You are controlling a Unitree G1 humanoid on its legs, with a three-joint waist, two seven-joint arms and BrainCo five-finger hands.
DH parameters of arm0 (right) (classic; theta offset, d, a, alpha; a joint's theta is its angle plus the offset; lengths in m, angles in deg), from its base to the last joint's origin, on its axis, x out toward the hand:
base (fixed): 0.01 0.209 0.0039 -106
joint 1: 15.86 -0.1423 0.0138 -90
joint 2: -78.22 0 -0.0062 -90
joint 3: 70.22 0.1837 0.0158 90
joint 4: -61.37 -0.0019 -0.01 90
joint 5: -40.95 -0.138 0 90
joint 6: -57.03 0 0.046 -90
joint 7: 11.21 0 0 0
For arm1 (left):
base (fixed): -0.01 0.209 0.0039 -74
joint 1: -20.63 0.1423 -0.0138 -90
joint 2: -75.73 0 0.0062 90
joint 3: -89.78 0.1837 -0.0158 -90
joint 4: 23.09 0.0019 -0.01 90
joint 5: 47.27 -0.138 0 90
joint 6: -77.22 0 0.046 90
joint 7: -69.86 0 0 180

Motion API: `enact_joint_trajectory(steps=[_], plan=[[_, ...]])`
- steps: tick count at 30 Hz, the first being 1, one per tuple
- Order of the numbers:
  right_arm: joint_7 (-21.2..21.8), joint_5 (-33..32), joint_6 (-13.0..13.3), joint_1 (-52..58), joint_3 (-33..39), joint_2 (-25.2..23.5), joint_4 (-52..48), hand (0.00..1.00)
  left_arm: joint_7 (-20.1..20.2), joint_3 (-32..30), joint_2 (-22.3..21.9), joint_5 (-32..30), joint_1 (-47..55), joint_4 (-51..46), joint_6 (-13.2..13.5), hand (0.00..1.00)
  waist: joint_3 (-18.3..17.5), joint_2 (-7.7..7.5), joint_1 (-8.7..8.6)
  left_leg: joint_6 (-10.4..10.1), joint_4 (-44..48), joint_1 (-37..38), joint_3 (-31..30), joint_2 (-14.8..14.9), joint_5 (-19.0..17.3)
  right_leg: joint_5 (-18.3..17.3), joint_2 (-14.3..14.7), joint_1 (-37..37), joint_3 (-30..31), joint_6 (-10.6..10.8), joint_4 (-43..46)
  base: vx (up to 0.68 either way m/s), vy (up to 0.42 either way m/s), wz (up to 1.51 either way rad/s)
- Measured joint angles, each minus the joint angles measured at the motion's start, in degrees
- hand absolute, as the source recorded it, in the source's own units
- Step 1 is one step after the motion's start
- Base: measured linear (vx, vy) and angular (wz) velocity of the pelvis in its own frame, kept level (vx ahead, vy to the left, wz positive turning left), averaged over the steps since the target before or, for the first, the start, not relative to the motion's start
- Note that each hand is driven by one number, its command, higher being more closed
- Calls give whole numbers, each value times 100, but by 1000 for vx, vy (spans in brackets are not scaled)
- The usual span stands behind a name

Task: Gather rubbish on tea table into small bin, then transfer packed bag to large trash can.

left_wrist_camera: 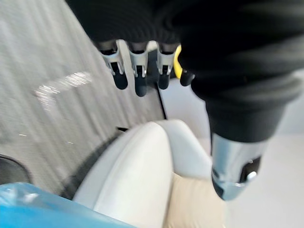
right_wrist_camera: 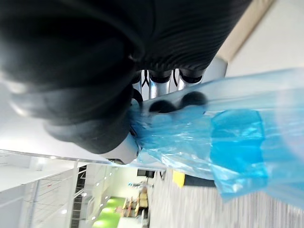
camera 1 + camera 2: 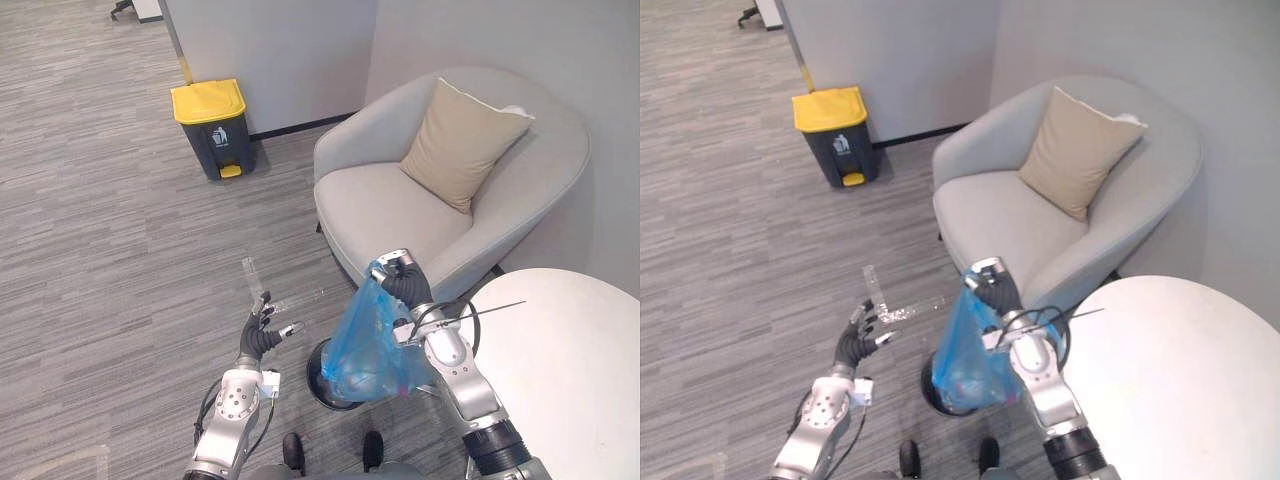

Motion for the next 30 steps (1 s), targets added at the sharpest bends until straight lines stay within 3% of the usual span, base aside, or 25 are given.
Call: enact_joint_trajectory(steps=[19, 24, 30], plan=[[629, -2410, -45, -550, -1347, 111, -393, 100, 218, 1421, 865, -1650, -1352, -421, 222, 0, -241, -23, -67, -47, -4, 149, 353, 24, -41, 120, 47, 0, 390, -1, -99, -8, 11, -10], [661, -2703, -120, -574, -1559, 117, -393, 100, 267, 1634, 955, -2149, -1502, -186, 228, 0, -322, -32, -101, -30, -3, 149, 406, 26, -29, 193, 54, 13, 464, -12, -170, 1, -4, -8], [649, -2732, -241, -621, -1715, 122, -392, 100, 332, 1675, 997, -2290, -1538, 130, 252, 0, -374, -65, -125, -29, -4, 151, 413, 26, -27, 197, 55, 6, 482, -12, -170, 0, 0, 0]])
